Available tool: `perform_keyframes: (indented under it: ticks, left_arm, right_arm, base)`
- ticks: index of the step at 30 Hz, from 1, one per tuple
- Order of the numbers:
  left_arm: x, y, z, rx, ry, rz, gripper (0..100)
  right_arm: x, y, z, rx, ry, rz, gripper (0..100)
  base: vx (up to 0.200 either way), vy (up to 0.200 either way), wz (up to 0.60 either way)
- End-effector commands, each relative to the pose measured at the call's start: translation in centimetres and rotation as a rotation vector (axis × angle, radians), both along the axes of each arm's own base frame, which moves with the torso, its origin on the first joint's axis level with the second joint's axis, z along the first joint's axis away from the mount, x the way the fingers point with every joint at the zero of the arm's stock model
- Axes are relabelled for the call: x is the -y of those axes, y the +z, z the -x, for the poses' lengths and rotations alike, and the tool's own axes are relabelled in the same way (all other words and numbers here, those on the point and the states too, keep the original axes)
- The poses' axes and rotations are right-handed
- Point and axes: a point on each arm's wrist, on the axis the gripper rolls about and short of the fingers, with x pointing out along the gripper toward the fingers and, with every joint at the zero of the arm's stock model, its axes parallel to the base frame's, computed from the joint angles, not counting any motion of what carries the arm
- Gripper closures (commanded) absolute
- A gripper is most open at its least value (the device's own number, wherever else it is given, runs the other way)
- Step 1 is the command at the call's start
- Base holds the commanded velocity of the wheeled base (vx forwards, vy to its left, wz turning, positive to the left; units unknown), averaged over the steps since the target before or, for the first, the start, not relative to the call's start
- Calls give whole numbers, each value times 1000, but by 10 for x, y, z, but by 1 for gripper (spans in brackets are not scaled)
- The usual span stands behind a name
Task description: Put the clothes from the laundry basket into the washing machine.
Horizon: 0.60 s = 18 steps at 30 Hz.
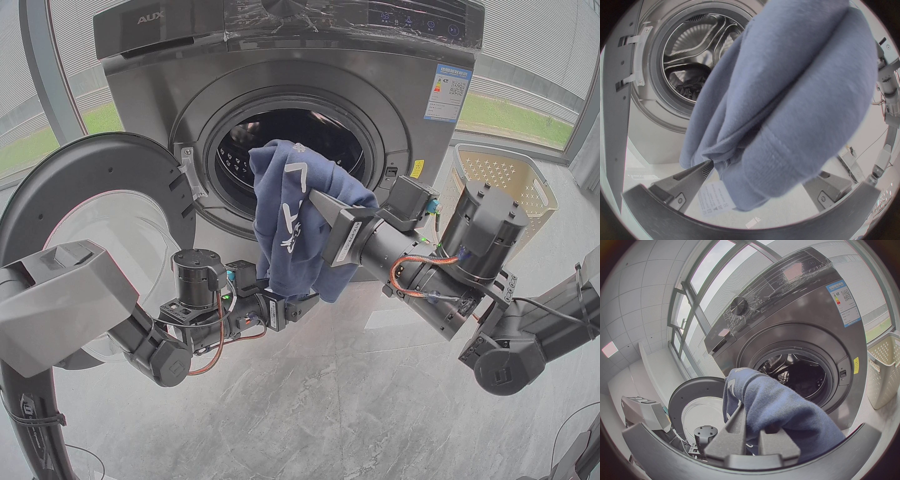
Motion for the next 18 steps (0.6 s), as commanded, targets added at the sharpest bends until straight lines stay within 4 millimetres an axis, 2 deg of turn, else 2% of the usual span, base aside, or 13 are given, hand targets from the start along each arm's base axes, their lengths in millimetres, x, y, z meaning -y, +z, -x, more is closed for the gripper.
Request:
perform_keyframes:
  ticks: [1,2,3,7,9,13,17,18]
  left_arm:
    - [4,-4,-7,11,14,3,0]
    - [4,-3,-7,18,17,6,0]
    - [4,-3,-6,22,17,8,100]
    - [6,1,-2,33,9,16,100]
    - [3,7,6,41,3,21,100]
    - [6,5,31,22,-37,11,100]
    - [7,11,60,59,-81,34,100]
    - [7,11,60,59,-81,34,100]
  right_arm:
    - [2,-1,1,-4,-1,5,100]
    - [2,-2,0,-5,-4,6,100]
    - [3,-2,0,-4,-7,5,100]
    - [5,-2,-3,-4,-16,5,100]
    - [5,-3,-4,-5,-18,6,100]
    - [5,-4,-4,-8,-17,7,100]
    - [5,-5,-5,-9,-19,8,100]
    - [5,-5,-5,-9,-19,8,100]
  base:
    - [0,0,0]
    - [0,0,0]
    - [0,0,0]
    - [0,0,0]
    - [0,0,0]
    - [0,0,0]
    - [0,0,0]
    - [0,0,0]
